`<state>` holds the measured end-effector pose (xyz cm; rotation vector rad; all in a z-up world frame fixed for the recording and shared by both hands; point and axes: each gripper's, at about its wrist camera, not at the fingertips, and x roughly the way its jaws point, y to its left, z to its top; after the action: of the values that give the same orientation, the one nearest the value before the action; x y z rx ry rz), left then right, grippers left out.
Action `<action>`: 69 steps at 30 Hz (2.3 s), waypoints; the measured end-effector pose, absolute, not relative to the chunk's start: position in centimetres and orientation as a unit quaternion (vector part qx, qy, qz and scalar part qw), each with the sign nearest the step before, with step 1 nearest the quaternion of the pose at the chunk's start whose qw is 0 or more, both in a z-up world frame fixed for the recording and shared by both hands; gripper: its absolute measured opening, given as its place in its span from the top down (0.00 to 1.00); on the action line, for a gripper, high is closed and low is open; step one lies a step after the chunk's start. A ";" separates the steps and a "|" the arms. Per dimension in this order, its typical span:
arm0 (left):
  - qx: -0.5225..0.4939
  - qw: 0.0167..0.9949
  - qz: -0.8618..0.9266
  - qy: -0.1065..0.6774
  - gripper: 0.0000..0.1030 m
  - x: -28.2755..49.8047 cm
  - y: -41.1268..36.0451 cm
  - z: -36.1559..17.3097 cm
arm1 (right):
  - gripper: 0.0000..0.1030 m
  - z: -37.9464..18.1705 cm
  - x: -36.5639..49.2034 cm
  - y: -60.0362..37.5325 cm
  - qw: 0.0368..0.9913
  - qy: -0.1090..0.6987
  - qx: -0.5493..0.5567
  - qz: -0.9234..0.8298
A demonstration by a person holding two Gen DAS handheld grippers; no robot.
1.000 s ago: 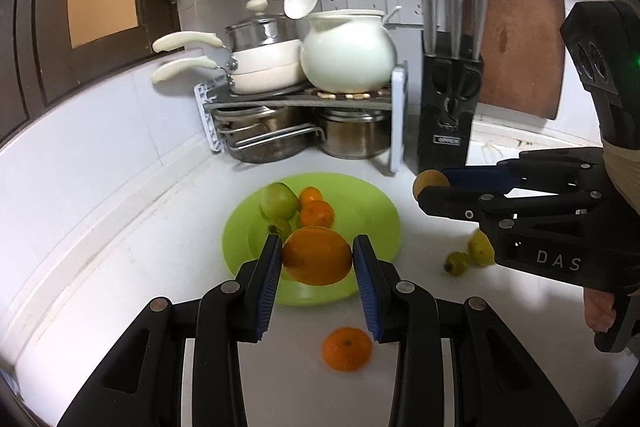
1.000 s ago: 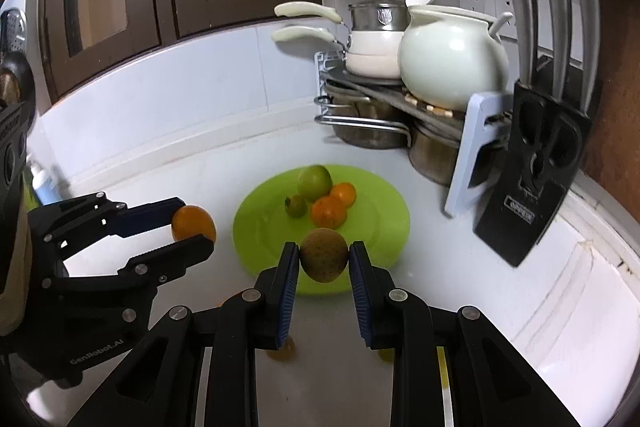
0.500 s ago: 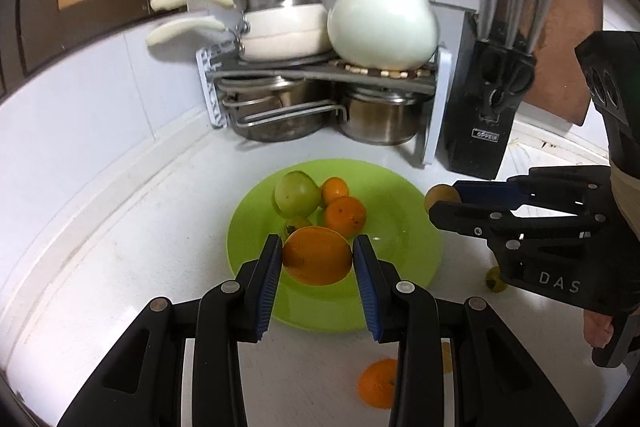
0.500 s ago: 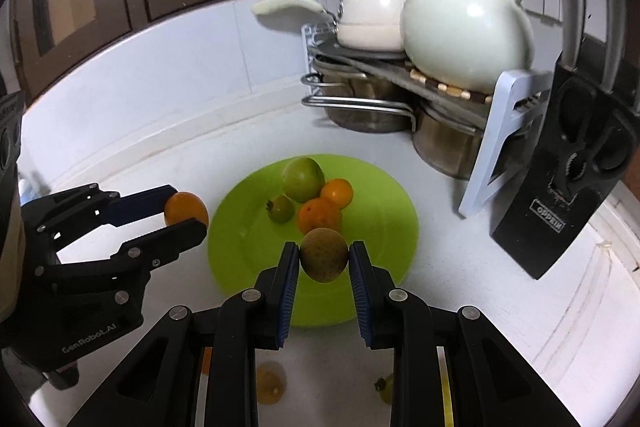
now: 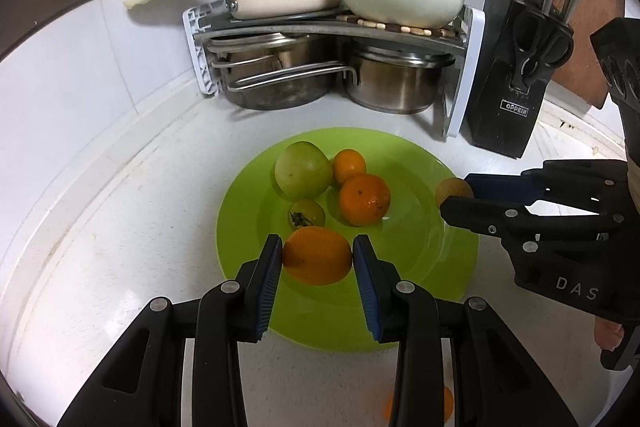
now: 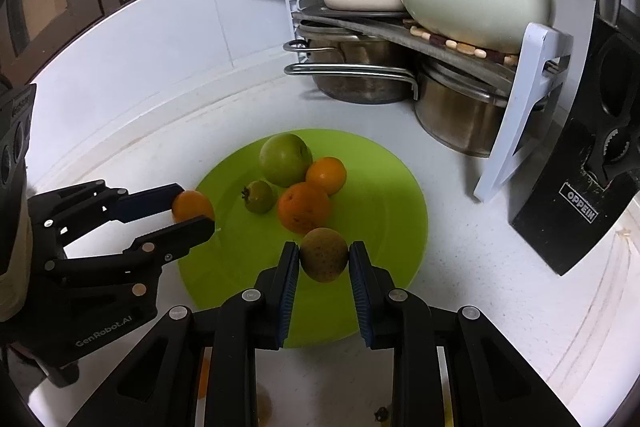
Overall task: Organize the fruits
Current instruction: 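Carry the orange and kiwi over the green plate and open both tools, then withdraw both tools from the plate toward the remaining fruits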
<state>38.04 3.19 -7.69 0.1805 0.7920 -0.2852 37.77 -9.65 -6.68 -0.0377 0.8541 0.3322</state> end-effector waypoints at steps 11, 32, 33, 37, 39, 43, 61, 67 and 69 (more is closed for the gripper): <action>0.083 0.913 -0.134 0.375 0.56 37.7 3.2 -7.0 | 0.70 -6.7 37.8 -9.8 0.897 0.414 -0.011 0.157; 0.084 0.945 -0.125 0.292 0.40 31.0 3.4 -1.3 | 0.63 -1.8 32.3 -10.6 0.924 0.344 -0.010 0.166; 0.084 0.945 -0.125 0.289 0.39 30.8 3.4 -1.2 | 0.63 -1.5 32.0 -10.6 0.926 0.340 -0.011 0.167; 0.087 0.948 -0.123 0.281 0.36 29.6 3.5 -0.7 | 0.62 -0.9 30.7 -10.7 0.928 0.330 -0.015 0.171; 0.089 0.948 -0.123 0.279 0.35 29.1 3.6 -0.6 | 0.57 -0.7 29.9 -10.6 0.930 0.324 -0.021 0.172; 0.095 0.948 -0.123 0.277 0.33 27.9 3.5 -0.5 | 0.57 -0.6 28.6 -10.5 0.933 0.314 -0.033 0.173; 0.156 0.931 -0.163 0.285 0.29 24.5 2.4 -2.9 | 0.56 -3.4 25.4 -9.4 0.908 0.355 -0.077 0.208; 0.163 0.921 -0.177 0.306 0.29 24.1 2.1 -4.6 | 0.56 -4.8 25.0 -9.1 0.896 0.375 -0.092 0.219; 0.167 0.917 -0.181 0.313 0.29 24.0 1.9 -5.3 | 0.57 -5.3 24.9 -9.0 0.892 0.381 -0.097 0.224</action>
<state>24.04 1.88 -5.29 0.3437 0.6440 -0.3723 24.94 -9.02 -5.28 -0.2021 0.7907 0.4641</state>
